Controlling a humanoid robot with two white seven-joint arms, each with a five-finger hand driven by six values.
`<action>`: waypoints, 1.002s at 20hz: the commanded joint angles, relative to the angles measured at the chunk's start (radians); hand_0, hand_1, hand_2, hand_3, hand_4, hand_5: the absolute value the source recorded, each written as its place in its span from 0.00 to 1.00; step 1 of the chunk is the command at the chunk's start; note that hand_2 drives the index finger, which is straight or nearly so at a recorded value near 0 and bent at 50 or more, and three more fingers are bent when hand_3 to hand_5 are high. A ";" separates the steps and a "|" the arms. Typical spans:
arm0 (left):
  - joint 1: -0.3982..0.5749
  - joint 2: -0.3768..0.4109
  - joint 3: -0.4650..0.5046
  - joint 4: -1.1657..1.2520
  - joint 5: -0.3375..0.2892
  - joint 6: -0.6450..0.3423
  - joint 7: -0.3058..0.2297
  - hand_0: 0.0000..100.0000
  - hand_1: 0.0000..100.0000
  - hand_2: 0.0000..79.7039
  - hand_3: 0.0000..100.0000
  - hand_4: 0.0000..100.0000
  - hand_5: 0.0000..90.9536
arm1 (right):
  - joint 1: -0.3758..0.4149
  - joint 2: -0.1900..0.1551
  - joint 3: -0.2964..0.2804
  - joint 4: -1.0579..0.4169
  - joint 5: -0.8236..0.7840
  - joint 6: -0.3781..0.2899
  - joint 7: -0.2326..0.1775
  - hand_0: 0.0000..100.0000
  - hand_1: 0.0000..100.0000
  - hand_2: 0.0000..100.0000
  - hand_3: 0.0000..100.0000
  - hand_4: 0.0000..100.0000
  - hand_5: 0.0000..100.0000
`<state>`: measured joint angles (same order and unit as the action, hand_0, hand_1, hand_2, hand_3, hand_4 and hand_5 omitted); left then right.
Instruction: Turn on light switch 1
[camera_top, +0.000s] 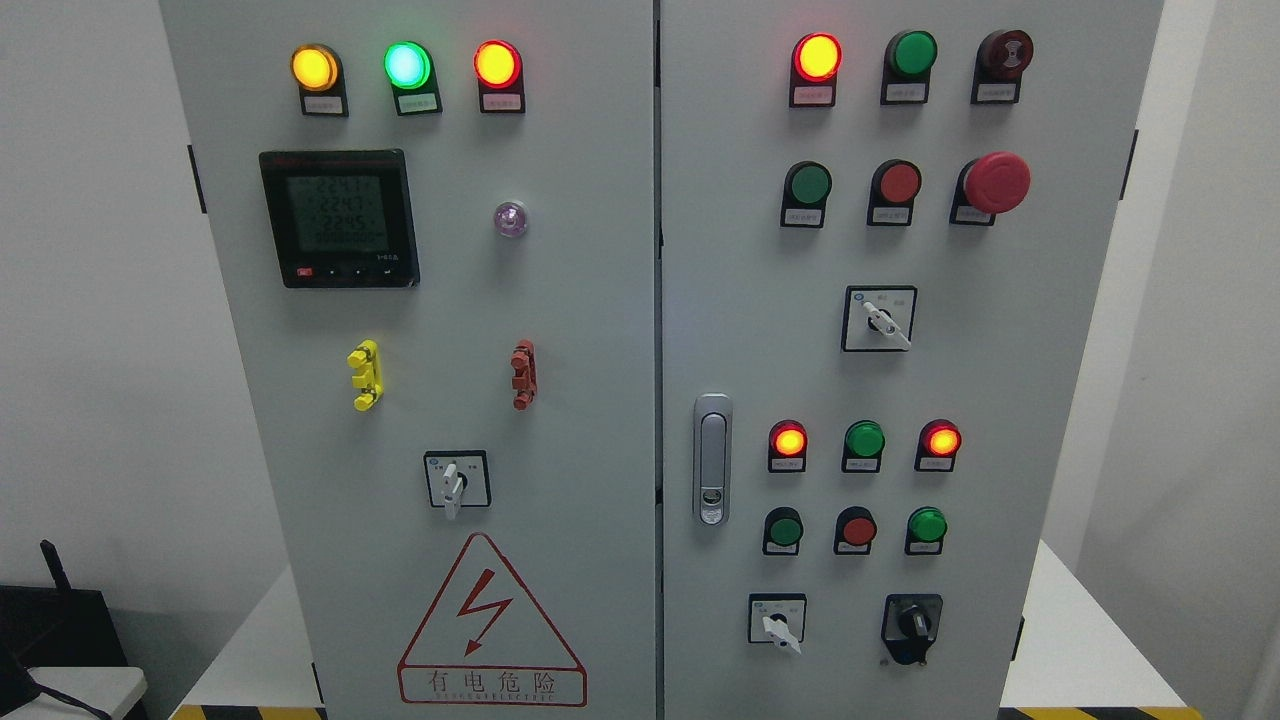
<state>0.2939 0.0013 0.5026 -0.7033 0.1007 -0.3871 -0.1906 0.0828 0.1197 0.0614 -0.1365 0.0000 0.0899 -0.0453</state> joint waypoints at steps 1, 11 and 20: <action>0.036 0.049 0.221 -0.433 -0.019 -0.003 0.000 0.48 0.00 0.12 0.30 0.43 0.10 | 0.000 0.000 0.000 0.000 -0.018 0.001 0.001 0.12 0.39 0.00 0.00 0.00 0.00; 0.022 0.086 0.255 -0.835 -0.021 0.005 -0.052 0.46 0.00 0.27 0.37 0.49 0.20 | 0.000 0.000 0.000 0.000 -0.018 0.001 0.001 0.12 0.39 0.00 0.00 0.00 0.00; -0.031 0.117 0.255 -1.094 -0.044 0.008 -0.059 0.39 0.00 0.33 0.46 0.60 0.39 | 0.000 0.000 0.000 0.000 -0.017 0.001 0.001 0.12 0.39 0.00 0.00 0.00 0.00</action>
<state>0.2985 0.0844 0.7116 -1.4408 0.0766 -0.3803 -0.2494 0.0829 0.1197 0.0614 -0.1365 0.0000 0.0899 -0.0453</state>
